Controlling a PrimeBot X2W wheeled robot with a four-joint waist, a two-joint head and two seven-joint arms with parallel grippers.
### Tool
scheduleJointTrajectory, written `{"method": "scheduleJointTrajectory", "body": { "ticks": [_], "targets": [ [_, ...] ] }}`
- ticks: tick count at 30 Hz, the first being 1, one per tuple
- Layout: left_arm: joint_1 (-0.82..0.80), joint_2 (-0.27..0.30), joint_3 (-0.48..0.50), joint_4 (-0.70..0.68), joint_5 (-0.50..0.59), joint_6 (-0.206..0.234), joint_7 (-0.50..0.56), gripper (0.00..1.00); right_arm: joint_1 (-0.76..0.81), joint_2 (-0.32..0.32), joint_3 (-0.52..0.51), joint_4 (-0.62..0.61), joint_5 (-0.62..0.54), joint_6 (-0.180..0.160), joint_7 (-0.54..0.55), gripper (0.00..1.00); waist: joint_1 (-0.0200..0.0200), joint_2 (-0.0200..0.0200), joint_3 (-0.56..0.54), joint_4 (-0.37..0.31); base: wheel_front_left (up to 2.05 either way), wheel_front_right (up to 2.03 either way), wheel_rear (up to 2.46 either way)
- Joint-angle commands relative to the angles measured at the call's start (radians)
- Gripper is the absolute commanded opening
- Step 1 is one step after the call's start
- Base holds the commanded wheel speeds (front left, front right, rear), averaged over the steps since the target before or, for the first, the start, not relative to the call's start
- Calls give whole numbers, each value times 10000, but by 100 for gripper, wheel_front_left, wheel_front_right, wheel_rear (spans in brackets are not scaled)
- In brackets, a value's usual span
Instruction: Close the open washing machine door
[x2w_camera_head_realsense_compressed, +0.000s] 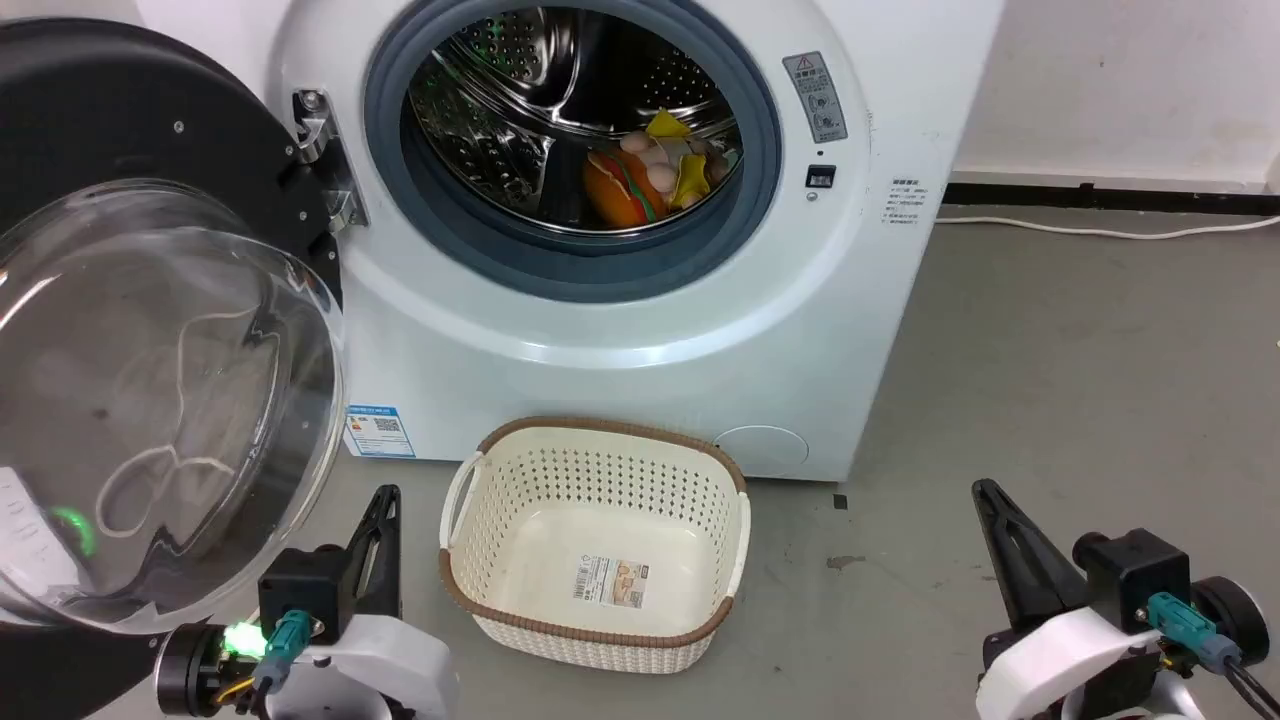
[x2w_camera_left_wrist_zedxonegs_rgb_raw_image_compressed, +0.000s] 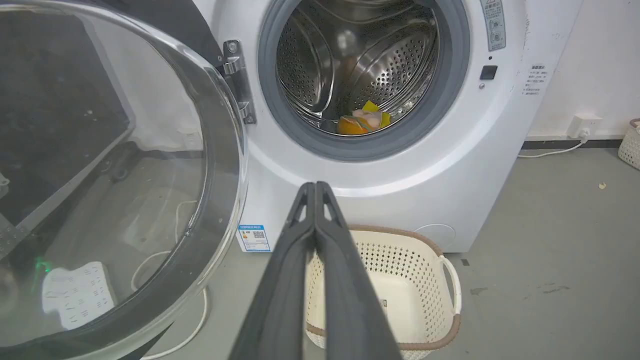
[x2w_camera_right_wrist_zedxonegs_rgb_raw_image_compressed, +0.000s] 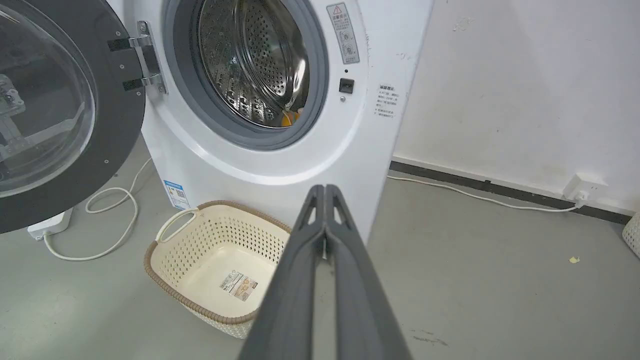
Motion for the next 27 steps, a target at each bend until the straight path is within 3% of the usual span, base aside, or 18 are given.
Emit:
{"method": "scheduleJointTrajectory", "body": {
  "ticks": [1, 27],
  "targets": [
    [143, -5, 20, -43, 28, 30, 1, 0, 186, 40, -1, -47, -74, 8, 12, 0, 0, 0, 0, 0, 0, 0, 0],
    [143, -5, 20, -43, 28, 30, 1, 0, 186, 40, -1, -47, -74, 8, 12, 0, 0, 0, 0, 0, 0, 0, 0]
  ]
}}
